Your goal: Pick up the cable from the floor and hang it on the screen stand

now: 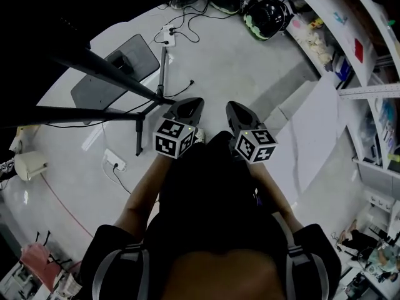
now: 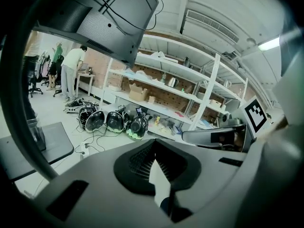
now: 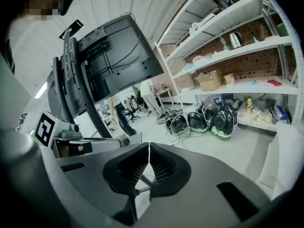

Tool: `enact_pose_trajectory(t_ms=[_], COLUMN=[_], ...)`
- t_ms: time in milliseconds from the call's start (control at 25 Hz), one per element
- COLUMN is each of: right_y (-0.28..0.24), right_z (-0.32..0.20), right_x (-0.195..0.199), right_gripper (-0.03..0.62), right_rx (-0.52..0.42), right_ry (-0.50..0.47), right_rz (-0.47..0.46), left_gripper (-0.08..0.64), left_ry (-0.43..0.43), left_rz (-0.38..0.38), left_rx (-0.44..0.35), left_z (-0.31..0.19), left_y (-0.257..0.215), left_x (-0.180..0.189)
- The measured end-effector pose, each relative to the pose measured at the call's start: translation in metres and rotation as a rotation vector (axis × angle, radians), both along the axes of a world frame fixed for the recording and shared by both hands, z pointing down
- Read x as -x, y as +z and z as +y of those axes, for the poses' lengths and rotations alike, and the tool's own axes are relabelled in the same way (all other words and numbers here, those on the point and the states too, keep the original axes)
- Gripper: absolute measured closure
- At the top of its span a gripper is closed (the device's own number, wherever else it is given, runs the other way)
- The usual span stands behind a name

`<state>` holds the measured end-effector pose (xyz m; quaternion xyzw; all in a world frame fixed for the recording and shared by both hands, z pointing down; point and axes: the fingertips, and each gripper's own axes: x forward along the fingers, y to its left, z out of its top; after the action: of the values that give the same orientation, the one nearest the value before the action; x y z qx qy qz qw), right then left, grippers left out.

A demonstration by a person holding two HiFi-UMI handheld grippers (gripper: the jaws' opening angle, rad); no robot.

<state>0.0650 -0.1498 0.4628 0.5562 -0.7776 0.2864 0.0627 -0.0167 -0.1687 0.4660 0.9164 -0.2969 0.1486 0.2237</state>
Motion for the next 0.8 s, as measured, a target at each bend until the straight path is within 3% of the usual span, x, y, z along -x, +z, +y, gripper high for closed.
enact_pose_trajectory(t_ms=[160,400,600,800], right_y=[0.007,0.026,0.043,0.082], right_z=[-0.018,-0.054,-0.082,-0.103], right_x=[-0.005,-0.001,-0.015,-0.044], right_gripper=[0.568,0.568,0.568,0.568], right_rx=[-0.013,-0.014,-0.048,-0.035], right_ry=[-0.018,-0.045,-0.075,-0.046], right_rz=[-0.003,-0.011,-0.004,0.016], left_gripper=[0.552,0.552,0.552,0.552], left_ry=[0.003,0.04,-0.012,-0.057], left_rz=[0.0,-0.061,-0.063,-0.103], left_rx=[-0.001,0.025,0.091,0.147], left_z=[-0.009,-0.033,-0.074,-0.108], left_y=[0.006,0.034,0.076,0.125], left_x=[-0.006,-0.012,-0.025,-0.035])
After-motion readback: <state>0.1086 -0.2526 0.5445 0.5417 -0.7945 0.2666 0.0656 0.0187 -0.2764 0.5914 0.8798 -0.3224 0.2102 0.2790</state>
